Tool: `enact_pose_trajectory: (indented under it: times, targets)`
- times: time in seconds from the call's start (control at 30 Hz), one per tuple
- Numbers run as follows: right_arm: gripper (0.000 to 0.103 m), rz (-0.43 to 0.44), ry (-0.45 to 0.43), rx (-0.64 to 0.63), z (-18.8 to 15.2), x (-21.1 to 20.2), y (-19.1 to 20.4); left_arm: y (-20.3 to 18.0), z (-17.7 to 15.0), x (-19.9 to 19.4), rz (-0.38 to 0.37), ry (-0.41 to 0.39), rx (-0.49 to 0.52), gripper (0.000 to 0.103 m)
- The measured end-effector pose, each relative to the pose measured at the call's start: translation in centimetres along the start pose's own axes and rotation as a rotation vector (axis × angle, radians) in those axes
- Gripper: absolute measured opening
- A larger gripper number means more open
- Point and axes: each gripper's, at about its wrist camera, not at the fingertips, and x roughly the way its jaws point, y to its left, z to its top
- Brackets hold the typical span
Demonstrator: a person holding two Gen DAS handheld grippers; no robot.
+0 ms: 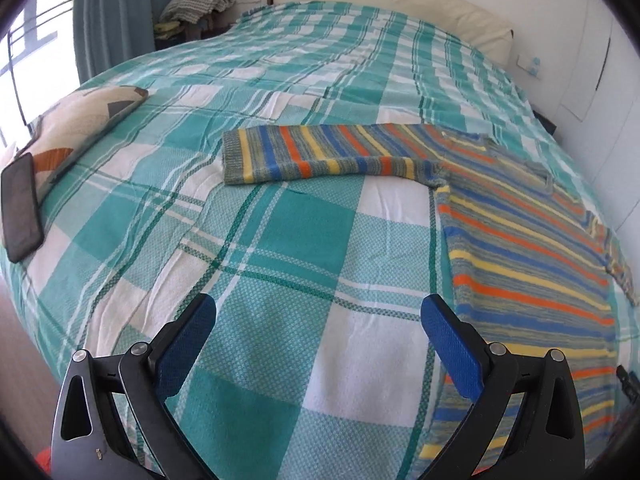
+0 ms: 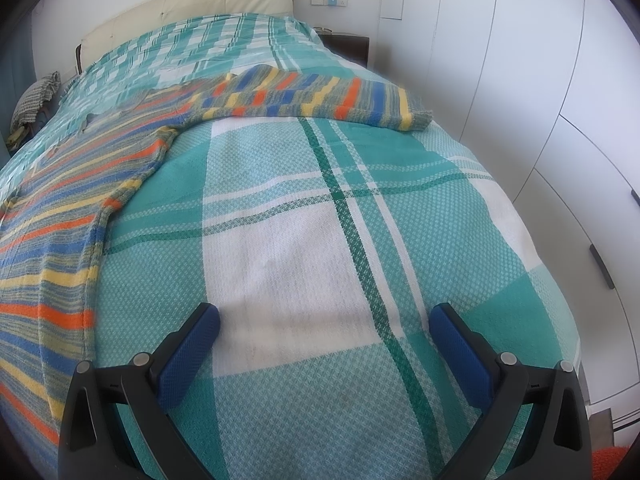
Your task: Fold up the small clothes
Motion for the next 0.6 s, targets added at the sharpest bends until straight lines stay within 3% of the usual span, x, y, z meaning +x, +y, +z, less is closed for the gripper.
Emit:
enact_pose_trajectory:
  times: [0.1, 0.2, 0.3, 0.4, 0.53, 0.6]
  targets:
    - [0.103, 0.079, 0.041, 0.022, 1.1, -0.6, -0.8, -0.7, 1.3, -2.5, -0.024, -0.072, 0.01, 0.102]
    - [0.102, 0.263, 0.026, 0.142, 3.7, -1.3, -3.8, -1.0, 1.9, -2.8, -0.017, -0.109, 0.02, 0.103]
    - [0.102, 0.375, -0.01, 0.283, 7.9, -1.1, -7.9, -0.6, 0.7, -1.5, 0.026, -0.107, -0.008, 0.102]
    - [0.102, 0.421, -0.013, 0.457, 11.5, 1.3, -13.2, 0.7, -1.5, -0.3, 0.059, -0.078, -0.064, 0.102]
    - [0.083, 0.513, 0.109, 0.692, 13.5, 7.1, -18.3, 2.0, -2.0, 0.3, 0.095, -0.054, -0.094, 0.102]
    - [0.08, 0.517, 0.145, 0.722, 13.9, 9.2, -18.8, 2.2, -1.7, 0.3, 0.114, -0.075, -0.095, 0.102]
